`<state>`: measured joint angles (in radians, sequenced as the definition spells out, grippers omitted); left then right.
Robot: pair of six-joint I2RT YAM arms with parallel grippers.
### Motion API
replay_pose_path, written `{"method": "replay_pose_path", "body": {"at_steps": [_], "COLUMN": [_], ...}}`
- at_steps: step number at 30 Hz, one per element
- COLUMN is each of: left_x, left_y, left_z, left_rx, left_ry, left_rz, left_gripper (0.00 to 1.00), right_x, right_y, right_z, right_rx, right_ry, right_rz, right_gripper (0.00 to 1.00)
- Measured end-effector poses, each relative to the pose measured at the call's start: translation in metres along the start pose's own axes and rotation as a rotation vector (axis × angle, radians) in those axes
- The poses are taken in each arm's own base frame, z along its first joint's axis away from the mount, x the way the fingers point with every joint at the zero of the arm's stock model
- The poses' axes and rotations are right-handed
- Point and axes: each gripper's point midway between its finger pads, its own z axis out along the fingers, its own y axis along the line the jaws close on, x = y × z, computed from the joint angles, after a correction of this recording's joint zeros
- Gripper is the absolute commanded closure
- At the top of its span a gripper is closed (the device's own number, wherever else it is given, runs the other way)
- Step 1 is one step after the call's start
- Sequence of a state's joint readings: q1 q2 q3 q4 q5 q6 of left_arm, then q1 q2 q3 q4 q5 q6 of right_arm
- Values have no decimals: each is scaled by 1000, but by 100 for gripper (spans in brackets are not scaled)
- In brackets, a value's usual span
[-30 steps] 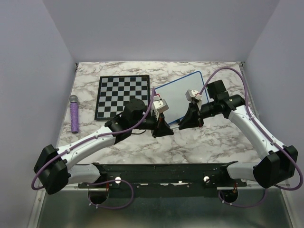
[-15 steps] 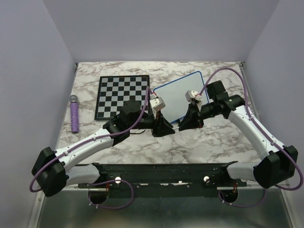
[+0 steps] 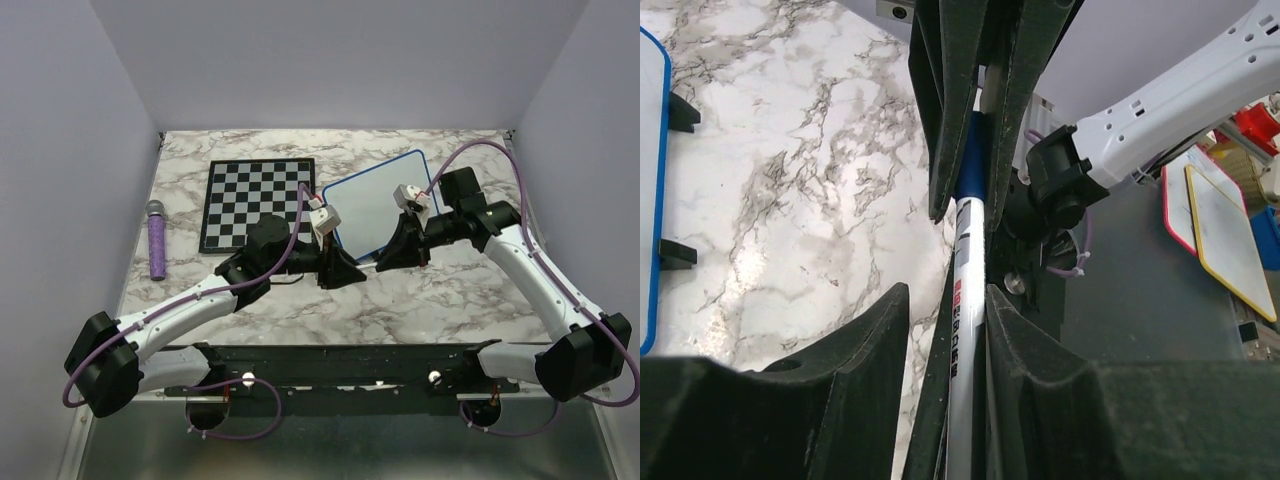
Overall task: Write a sentence on the whiteboard
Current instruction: Open the whiteboard marker at the center of the board.
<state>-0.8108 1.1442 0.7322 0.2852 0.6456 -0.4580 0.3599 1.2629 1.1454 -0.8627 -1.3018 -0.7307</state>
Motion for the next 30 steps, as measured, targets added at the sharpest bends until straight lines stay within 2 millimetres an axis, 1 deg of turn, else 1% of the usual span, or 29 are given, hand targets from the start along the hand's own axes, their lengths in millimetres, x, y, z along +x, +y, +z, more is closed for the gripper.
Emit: {"method": "replay_pose_path", "body": {"at_steps": [5,14,17,20,25,28,29,30], "left_x": [-3,-9,-10,-11,-13,-12,-12,-12], "left_y": [-1,-1,-2,-3,-5,-6,-7,-7], "left_z": [0,-1,-1,-1,-1,-1,-1,-1], "left_rx": [5,10,13,16,27,35,38,41], "left_ry": [-17,-51,-58,-61,-68,-65,-64,-61], "left_rz": [-9,-18,-22,-25,-25,-25,-23,-23], "left_gripper": [61,62,66,68,79,89,95,97], "right_x": [-3,-5,-5,-5,-5,-5,-5,-5], "right_y": [-2,-3,-3,-3,-4,-4,-4,-4], "right_z": [0,0,0,0,0,0,0,0], "right_rx": [6,10,11,11,12,12,12,12], "right_ry": [-9,-14,-14,-14,-15,-15,-15,-15], "right_rz": [-5,-1,1,0,-4,-4,-5,-4], "right_gripper": [99,99,99,99,99,99,99,99]}}
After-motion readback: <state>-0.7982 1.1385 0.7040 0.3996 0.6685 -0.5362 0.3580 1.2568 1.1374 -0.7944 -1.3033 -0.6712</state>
